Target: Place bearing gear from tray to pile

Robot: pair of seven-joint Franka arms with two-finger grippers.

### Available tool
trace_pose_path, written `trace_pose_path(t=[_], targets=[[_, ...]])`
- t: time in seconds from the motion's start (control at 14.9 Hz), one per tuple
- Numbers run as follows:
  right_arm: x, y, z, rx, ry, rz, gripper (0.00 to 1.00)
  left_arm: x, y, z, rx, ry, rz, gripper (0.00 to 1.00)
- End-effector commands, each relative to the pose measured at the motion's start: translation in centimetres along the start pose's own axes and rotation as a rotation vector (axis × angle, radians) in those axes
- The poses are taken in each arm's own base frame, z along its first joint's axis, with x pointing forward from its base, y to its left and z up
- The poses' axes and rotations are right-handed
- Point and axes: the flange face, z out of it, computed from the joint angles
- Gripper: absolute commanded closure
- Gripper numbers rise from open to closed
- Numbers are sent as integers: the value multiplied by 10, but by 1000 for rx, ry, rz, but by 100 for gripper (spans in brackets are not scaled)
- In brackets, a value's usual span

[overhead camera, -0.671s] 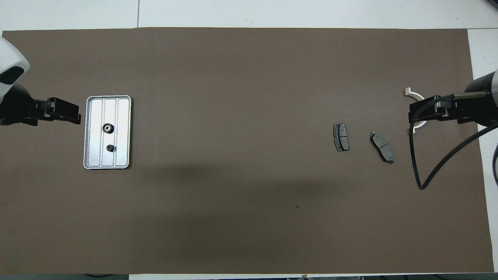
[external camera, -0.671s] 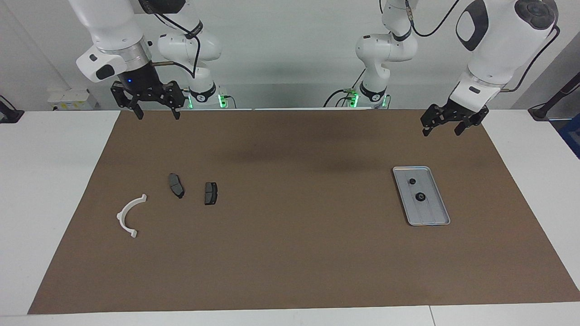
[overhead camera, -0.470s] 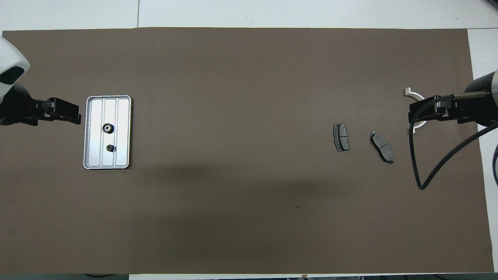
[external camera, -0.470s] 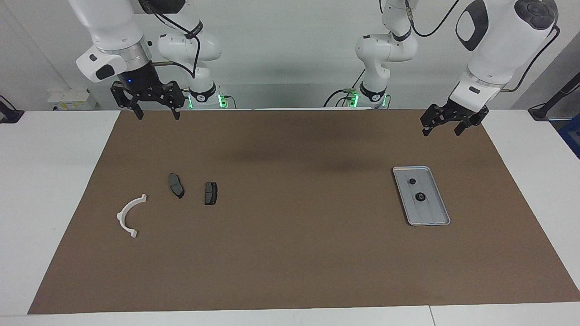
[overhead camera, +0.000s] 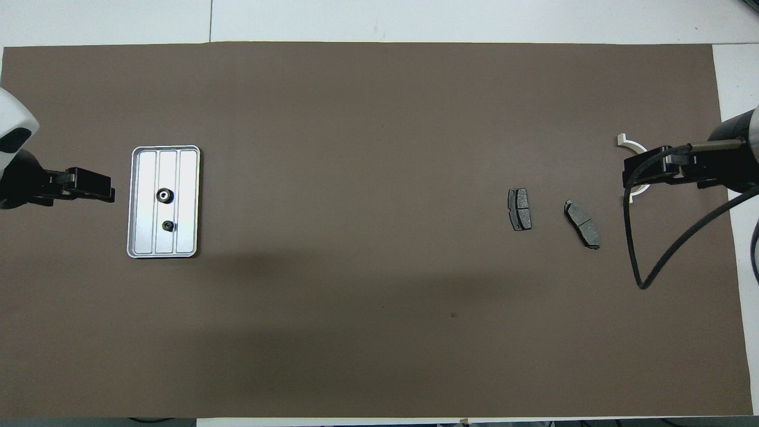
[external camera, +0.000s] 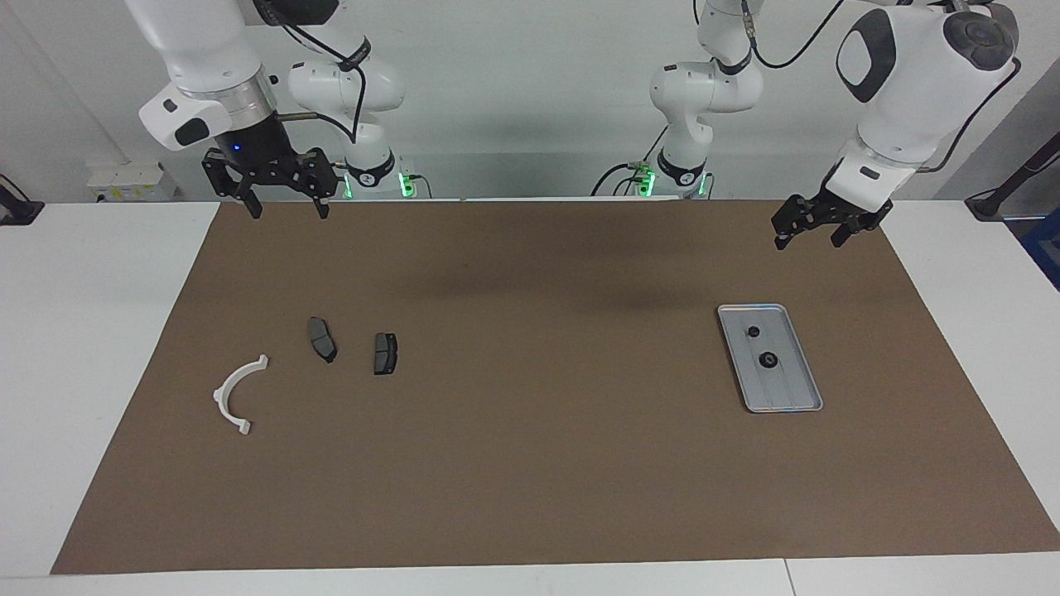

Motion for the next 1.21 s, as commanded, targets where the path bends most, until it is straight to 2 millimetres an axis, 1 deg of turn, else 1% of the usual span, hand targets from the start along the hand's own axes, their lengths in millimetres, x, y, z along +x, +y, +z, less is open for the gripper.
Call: trace_pose_path(t=[0.0, 0.13, 0.2, 0.34, 0.4, 0.47, 0.54, 0.67, 0.74, 0.87, 1.01, 1.14], targets=[[-2, 2, 2, 27, 11, -9, 0, -21, -25, 48, -2, 30, 25, 1], [-2, 3, 2, 27, 11, -6, 0, -6, -27, 86, -1, 17, 30, 1], [-2, 2, 1, 28, 12, -5, 0, -5, -28, 106, 1, 20, 28, 1], [-1, 3, 2, 28, 11, -2, 0, -9, -27, 131, 6, 62, 28, 1], [-1, 4, 2, 29, 11, 0, 0, -10, -26, 141, 8, 73, 27, 1], [-2, 5, -1, 28, 14, 1, 0, -7, -22, 156, 7, 62, 34, 1], [-5, 6, -5, 27, 18, -2, 0, -5, -20, 167, 7, 58, 37, 1], [-7, 7, -9, 27, 23, -2, 0, -1, -19, 182, 8, 58, 35, 1], [-8, 8, -9, 28, 22, -1, 0, 0, -13, 185, 8, 57, 43, 1], [-8, 9, -9, 26, 22, -2, 0, 1, -2, 199, 7, 50, 46, 2], [-8, 9, -9, 26, 22, -2, 0, -2, 8, 211, 6, 45, 36, 2], [-8, 9, -10, 26, 23, -1, 0, -8, 8, 218, 6, 39, 37, 2]])
